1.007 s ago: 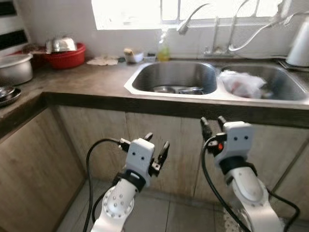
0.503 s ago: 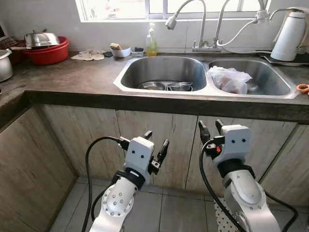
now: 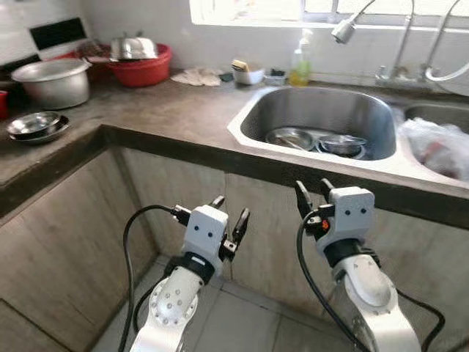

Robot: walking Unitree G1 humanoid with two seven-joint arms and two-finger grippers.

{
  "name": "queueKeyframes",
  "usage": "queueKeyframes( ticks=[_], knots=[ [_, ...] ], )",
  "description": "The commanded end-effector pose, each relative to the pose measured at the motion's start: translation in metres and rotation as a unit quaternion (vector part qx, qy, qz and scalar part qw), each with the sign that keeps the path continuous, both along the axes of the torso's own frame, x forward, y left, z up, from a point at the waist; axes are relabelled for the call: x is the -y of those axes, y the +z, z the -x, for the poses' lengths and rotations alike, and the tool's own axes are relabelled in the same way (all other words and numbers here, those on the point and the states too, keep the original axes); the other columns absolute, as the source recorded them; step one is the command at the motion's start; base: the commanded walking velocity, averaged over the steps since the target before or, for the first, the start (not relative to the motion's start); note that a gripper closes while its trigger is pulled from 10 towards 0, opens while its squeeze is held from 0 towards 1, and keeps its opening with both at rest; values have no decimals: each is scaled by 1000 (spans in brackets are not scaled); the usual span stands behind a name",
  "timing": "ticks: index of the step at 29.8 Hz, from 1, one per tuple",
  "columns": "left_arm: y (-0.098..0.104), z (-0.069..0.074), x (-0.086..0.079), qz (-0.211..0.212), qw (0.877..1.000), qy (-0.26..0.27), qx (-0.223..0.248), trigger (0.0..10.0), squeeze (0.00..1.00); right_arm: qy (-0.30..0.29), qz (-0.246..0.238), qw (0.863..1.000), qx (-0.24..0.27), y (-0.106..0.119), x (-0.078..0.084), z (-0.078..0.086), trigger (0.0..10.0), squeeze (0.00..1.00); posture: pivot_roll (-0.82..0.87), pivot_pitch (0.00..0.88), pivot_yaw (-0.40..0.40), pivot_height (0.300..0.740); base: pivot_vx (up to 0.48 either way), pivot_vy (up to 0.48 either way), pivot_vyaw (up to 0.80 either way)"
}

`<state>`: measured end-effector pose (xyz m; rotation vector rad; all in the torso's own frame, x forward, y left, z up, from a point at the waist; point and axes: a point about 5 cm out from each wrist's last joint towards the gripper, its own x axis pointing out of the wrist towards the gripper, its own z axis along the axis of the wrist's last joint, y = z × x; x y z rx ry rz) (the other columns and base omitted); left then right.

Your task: Kitchen organization

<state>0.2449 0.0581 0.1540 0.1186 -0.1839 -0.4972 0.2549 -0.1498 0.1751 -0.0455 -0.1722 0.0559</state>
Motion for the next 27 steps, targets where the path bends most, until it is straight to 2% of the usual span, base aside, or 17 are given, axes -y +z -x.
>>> queueKeyframes(
  ticks=[1,27],
  knots=[
    [1,-2,-10,-8,1000,14,7,10000,0,19,-7,1000,15,7,-10,0,10000,0,3,0,-4,740,300,0,800],
    [-2,0,-12,-11,1000,18,1,10000,0,34,-4,999,14,6,-15,-2,10000,0,6,0,-2,740,269,0,800]
  ],
)
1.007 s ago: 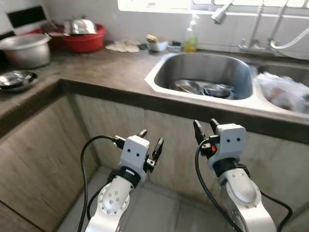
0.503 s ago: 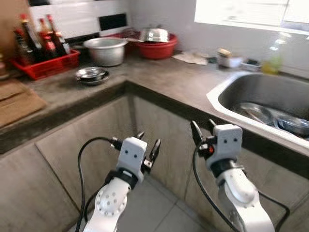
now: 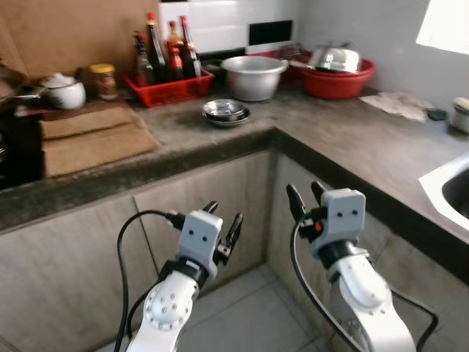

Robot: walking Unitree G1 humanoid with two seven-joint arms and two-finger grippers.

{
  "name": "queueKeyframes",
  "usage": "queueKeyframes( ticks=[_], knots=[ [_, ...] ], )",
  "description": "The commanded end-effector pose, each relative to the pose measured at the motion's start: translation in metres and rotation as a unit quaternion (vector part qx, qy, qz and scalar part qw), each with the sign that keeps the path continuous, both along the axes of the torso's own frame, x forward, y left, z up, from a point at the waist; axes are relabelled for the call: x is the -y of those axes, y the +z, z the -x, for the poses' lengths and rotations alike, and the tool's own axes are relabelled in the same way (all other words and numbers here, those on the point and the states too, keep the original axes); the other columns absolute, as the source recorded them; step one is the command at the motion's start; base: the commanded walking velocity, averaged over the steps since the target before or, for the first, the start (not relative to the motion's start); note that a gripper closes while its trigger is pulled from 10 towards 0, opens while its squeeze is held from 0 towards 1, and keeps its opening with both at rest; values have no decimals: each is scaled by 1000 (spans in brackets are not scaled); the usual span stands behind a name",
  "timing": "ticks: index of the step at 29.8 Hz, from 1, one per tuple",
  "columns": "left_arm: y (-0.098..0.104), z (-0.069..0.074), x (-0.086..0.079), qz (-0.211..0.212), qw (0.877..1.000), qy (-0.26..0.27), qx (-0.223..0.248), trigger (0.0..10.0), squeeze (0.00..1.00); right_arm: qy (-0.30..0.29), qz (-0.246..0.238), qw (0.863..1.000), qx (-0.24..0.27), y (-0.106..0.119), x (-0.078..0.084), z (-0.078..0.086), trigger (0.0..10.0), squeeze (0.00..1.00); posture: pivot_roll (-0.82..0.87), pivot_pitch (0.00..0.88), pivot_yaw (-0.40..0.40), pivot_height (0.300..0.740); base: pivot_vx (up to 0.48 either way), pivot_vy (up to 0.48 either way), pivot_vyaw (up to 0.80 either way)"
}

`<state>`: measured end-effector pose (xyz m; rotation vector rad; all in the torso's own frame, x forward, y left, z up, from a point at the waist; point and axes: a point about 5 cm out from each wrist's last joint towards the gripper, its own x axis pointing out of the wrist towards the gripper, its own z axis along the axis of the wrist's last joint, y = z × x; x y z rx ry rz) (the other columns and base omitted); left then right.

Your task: Kitchen organization

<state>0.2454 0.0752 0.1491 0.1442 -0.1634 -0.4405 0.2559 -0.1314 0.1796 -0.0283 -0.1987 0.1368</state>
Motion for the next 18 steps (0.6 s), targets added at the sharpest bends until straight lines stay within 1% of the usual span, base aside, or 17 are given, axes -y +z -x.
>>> queueKeyframes(
  ticks=[1,9,18],
  knots=[
    [4,0,6,2,1000,-12,7,10000,0,-12,-2,1000,2,2,5,-2,10000,0,5,0,-5,740,277,0,0],
    [4,0,7,2,1000,-12,7,10000,0,-18,-5,1000,1,3,6,-4,10000,0,5,0,-6,740,281,0,0],
    [4,1,6,4,1000,-10,5,10000,0,-16,-10,1000,3,5,5,-5,10000,0,8,0,-12,740,295,0,0]
  ],
)
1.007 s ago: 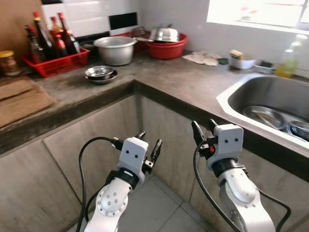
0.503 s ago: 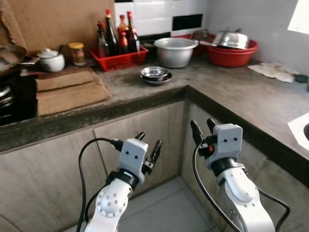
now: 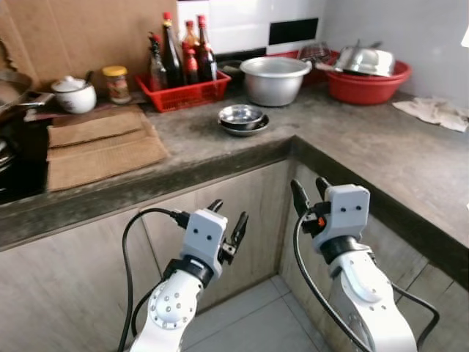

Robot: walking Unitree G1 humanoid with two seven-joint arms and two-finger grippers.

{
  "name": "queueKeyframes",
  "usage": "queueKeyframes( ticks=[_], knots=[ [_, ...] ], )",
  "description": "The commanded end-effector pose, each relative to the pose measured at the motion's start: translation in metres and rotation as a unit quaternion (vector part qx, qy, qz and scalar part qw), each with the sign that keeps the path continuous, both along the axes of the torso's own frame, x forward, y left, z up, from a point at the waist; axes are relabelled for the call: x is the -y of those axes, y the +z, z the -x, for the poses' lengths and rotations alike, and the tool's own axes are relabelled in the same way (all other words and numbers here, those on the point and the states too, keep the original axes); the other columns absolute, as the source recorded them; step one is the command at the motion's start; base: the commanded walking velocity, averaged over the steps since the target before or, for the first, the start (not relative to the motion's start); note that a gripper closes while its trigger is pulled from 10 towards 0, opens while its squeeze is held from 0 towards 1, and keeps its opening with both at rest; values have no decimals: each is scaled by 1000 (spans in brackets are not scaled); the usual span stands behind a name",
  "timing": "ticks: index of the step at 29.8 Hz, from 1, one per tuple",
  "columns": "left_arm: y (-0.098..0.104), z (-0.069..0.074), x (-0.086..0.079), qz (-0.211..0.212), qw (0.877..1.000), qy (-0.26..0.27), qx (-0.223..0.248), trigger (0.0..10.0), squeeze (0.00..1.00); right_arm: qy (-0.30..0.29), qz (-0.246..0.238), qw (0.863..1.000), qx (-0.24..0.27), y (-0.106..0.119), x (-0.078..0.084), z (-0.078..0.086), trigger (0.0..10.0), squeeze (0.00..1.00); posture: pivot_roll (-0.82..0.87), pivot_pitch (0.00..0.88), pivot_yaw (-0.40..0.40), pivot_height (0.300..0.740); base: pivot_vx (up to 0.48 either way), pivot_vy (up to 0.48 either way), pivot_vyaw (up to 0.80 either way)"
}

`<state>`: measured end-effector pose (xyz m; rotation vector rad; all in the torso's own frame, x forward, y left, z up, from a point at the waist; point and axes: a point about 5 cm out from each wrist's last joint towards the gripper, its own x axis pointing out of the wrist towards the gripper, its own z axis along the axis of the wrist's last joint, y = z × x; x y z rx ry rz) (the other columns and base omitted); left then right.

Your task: Kitchen organization

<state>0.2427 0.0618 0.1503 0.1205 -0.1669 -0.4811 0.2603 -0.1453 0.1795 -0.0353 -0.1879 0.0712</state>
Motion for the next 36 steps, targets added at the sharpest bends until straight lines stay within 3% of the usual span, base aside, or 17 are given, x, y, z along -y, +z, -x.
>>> queueKeyframes(
  ticks=[1,25,32,36],
  knots=[
    [3,-2,-8,-6,1000,12,8,10000,0,17,-12,1000,8,5,-9,-1,10000,0,7,0,-9,740,292,0,0],
    [4,-3,-8,-6,1000,12,10,10000,0,23,-11,999,26,12,-11,-7,10000,0,12,0,-9,740,298,0,0],
    [4,-3,-8,-6,1000,10,11,10000,0,24,-7,999,30,13,-12,-8,10000,0,12,0,-10,740,298,0,761],
    [4,-4,-8,-7,1000,9,12,10000,0,20,-13,999,29,14,-11,-10,10000,0,12,0,-11,740,297,0,0]
  ],
)
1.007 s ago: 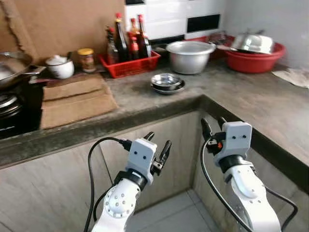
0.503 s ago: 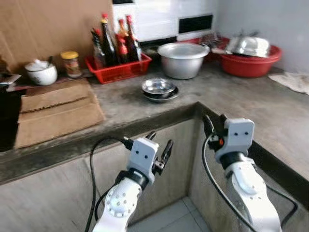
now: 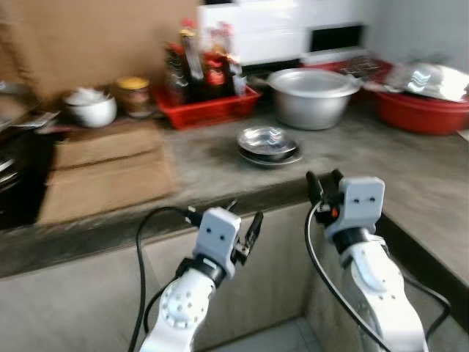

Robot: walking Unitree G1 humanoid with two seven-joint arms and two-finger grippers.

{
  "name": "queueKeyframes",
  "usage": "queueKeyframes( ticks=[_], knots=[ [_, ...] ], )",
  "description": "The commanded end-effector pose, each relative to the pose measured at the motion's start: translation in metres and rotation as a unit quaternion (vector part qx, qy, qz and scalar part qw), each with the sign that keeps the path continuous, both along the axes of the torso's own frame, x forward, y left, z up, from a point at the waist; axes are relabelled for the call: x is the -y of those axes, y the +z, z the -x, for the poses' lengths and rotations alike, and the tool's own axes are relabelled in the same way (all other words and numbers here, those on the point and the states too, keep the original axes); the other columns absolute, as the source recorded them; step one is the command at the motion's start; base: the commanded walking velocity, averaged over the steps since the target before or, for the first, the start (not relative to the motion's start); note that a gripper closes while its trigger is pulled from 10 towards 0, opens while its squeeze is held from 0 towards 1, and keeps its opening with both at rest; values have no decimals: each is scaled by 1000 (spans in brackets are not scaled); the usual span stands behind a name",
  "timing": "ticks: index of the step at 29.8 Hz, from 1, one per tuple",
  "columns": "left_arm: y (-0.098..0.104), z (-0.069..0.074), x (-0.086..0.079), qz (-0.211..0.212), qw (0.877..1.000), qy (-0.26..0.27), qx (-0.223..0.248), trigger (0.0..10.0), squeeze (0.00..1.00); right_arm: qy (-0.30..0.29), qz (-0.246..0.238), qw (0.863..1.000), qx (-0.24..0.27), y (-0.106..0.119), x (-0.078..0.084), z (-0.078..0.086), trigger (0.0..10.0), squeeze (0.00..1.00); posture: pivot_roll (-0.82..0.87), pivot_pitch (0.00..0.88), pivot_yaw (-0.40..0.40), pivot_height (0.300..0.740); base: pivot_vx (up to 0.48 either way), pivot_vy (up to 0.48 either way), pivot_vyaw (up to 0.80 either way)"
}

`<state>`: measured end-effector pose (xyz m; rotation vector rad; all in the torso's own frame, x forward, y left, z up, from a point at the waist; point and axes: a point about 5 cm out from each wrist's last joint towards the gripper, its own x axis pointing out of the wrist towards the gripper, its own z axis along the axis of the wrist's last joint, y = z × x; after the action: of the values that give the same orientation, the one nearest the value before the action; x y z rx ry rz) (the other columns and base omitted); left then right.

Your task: Kitchen organization

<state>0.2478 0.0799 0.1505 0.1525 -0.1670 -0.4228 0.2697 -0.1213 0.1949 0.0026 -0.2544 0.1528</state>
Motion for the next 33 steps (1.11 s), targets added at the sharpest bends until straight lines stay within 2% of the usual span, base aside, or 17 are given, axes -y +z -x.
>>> queueKeyframes(
  ticks=[1,10,16,24,33],
  knots=[
    [4,1,10,5,1000,-21,7,10000,0,-23,3,1000,-3,-1,13,-1,10000,0,13,0,-12,740,300,0,0],
    [3,1,10,5,1000,-23,7,10000,0,-21,6,1000,-3,-1,13,-2,10000,0,11,0,-10,740,298,0,0],
    [4,0,10,6,1000,-23,9,10000,0,-20,27,999,-17,-4,13,-6,10000,0,10,0,-11,740,299,0,0],
    [3,0,11,5,1000,-21,8,10000,0,-34,47,998,-20,-1,14,-17,10000,0,6,0,-11,740,299,0,0],
    [3,-1,11,11,1000,-15,4,10000,0,-47,52,997,-39,3,11,-37,10000,0,16,0,-22,740,196,0,0]
  ],
)
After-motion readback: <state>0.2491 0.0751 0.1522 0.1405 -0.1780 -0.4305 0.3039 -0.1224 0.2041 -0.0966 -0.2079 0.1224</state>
